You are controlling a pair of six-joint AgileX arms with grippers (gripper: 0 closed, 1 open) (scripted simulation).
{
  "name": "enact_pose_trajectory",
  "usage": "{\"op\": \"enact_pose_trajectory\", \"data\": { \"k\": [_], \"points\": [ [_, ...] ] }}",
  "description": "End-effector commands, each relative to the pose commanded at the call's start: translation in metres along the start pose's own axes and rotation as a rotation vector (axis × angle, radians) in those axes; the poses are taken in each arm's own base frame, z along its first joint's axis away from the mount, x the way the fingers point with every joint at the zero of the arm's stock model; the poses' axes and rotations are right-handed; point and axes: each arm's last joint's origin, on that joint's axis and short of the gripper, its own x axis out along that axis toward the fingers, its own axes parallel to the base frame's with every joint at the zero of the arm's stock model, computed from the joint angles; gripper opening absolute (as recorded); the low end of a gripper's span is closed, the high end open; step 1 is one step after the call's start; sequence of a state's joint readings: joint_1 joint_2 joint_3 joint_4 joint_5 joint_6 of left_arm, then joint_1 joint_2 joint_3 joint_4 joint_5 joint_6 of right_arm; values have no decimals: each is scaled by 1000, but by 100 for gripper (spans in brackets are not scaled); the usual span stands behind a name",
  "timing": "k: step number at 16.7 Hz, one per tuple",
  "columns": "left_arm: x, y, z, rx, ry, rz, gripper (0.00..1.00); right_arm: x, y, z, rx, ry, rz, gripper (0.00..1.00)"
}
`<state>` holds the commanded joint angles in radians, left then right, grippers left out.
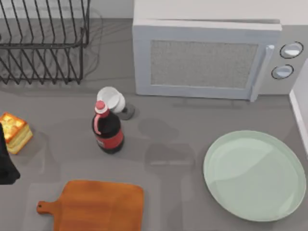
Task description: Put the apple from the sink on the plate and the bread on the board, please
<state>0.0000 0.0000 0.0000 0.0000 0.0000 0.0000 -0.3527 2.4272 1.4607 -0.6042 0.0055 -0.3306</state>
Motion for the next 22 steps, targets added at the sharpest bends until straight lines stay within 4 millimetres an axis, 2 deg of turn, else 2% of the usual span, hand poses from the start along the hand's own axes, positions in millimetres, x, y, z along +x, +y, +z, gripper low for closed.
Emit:
{"op": "enact_pose_trajectory", "data": {
  "k": [13, 21, 22],
  "points": [
    [0, 0, 0, 0, 0, 0, 100, 0, 0, 0, 0, 0, 0, 2],
    [0, 0, 0, 0, 0, 0, 100, 0, 0, 0, 0, 0, 0, 0],
    [0, 0, 0, 0, 0, 0, 100, -29, -1, 6, 7, -50, 0, 0]
  ]
}}
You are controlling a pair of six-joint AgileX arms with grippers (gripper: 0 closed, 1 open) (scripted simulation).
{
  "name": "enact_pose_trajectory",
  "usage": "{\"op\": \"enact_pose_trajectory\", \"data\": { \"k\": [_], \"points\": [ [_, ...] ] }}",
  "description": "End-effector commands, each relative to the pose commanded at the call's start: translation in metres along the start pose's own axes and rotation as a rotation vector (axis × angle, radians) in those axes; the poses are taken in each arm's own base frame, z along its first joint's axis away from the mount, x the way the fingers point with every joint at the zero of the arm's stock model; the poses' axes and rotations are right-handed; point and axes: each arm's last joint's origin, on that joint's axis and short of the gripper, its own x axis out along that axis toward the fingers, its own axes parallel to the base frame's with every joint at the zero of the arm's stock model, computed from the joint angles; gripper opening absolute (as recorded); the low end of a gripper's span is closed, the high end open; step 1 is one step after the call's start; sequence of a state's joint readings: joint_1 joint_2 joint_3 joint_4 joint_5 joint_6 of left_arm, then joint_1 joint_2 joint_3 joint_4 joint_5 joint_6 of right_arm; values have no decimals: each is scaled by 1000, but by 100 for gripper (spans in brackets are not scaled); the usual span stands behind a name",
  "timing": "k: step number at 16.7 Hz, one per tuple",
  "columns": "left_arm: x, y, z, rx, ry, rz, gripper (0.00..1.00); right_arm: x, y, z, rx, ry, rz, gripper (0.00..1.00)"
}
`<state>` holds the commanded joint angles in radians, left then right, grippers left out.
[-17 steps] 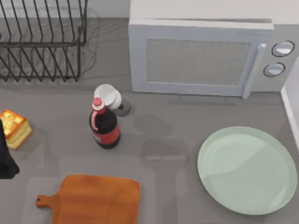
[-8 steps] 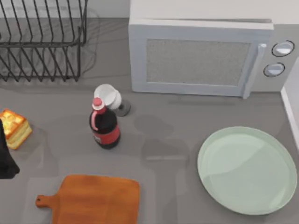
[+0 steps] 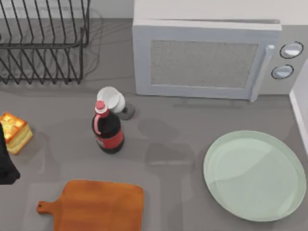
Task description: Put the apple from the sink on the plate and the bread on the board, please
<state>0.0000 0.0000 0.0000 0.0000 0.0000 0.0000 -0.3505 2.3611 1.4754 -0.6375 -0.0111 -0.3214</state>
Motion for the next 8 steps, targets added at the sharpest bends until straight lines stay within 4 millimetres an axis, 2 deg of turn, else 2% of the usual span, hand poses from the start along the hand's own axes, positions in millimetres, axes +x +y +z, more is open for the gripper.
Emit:
{"op": "enact_pose_trajectory", "data": {
  "k": [3, 8],
  "points": [
    [0, 0, 0, 0, 0, 0, 100, -14, -1, 3, 0, -5, -2, 0],
    [0, 0, 0, 0, 0, 0, 100, -78, -1, 5, 0, 13, 4, 0]
  ]
}}
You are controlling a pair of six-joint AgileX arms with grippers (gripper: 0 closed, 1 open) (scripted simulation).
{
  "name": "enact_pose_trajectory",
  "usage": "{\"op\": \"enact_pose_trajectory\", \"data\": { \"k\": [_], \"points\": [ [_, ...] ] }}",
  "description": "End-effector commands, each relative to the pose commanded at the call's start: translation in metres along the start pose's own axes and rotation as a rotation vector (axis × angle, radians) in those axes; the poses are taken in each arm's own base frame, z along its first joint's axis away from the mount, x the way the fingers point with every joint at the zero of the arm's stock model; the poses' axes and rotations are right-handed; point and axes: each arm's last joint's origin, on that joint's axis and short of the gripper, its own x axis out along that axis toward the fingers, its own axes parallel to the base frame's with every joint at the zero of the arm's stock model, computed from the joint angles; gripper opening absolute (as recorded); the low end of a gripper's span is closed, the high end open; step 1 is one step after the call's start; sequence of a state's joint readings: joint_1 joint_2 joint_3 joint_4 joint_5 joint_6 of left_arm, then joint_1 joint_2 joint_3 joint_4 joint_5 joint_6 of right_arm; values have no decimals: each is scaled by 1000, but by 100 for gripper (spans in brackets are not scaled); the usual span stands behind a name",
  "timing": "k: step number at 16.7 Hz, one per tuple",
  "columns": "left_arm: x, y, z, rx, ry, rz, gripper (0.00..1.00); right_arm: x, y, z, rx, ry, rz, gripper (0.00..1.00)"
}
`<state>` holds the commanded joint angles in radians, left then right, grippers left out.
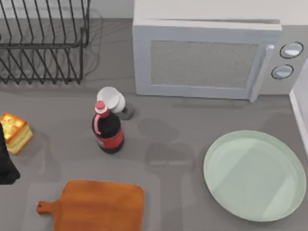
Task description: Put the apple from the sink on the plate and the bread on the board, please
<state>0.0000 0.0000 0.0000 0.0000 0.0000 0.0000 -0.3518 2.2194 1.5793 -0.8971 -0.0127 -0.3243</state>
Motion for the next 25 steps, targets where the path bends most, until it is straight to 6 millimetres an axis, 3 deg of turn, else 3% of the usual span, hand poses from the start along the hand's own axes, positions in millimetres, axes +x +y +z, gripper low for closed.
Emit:
{"op": "enact_pose_trajectory", "data": {
  "k": [2, 7, 11, 17, 25],
  "points": [
    [0, 0, 0, 0, 0, 0, 100, -19, 1, 0, 0, -11, -4, 0],
    [0, 0, 0, 0, 0, 0, 100, -20, 1, -1, 1, -10, -3, 0],
    [0, 0, 0, 0, 0, 0, 100, -46, 17, 3, 22, -60, -18, 0],
    [0, 0, 0, 0, 0, 0, 100, -78, 81, -11, 95, -37, -4, 0],
    [0, 0, 0, 0, 0, 0, 100, -101, 186, -65, 129, 77, -17, 0]
  ]
}}
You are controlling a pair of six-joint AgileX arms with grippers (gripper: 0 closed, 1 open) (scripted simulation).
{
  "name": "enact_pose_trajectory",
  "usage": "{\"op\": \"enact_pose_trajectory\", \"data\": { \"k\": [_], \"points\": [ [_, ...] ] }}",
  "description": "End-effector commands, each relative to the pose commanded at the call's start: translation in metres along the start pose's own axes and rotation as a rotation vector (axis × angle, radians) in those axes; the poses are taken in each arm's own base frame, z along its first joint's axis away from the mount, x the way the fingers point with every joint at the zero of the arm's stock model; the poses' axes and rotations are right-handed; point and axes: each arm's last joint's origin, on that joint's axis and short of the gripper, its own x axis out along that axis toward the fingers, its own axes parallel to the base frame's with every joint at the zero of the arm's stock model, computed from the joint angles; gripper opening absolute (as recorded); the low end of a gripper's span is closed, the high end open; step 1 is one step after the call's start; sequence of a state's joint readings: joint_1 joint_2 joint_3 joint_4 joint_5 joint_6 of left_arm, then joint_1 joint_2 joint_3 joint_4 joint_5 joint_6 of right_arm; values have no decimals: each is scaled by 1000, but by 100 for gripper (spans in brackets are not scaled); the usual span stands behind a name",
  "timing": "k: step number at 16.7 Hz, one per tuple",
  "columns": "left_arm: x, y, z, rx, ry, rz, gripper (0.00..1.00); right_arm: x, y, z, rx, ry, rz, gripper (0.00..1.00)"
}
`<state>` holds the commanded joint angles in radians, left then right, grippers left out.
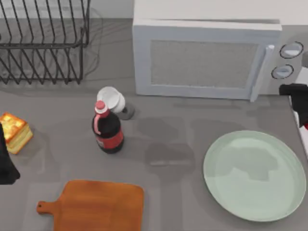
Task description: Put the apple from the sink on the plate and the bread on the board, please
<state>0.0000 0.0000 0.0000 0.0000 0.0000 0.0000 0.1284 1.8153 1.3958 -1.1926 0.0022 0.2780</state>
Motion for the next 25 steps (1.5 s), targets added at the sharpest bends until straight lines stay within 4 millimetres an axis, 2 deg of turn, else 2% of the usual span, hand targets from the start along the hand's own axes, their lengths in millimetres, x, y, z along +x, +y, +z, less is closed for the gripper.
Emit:
{"op": "enact_pose_trajectory", "data": {
  "k": [5, 8, 11, 16, 25],
  "points": [
    [0, 0, 0, 0, 0, 0, 100, -10, 56, -43, -66, -9, -4, 0],
    [0, 0, 0, 0, 0, 0, 100, -14, 80, -61, -112, -30, 5, 0],
    [0, 0, 0, 0, 0, 0, 100, -16, 92, -70, -136, -40, 10, 0],
    [0, 0, 0, 0, 0, 0, 100, -16, 92, -70, -136, -40, 10, 0],
    [0, 0, 0, 0, 0, 0, 100, -16, 92, -70, -136, -40, 10, 68]
  ]
}}
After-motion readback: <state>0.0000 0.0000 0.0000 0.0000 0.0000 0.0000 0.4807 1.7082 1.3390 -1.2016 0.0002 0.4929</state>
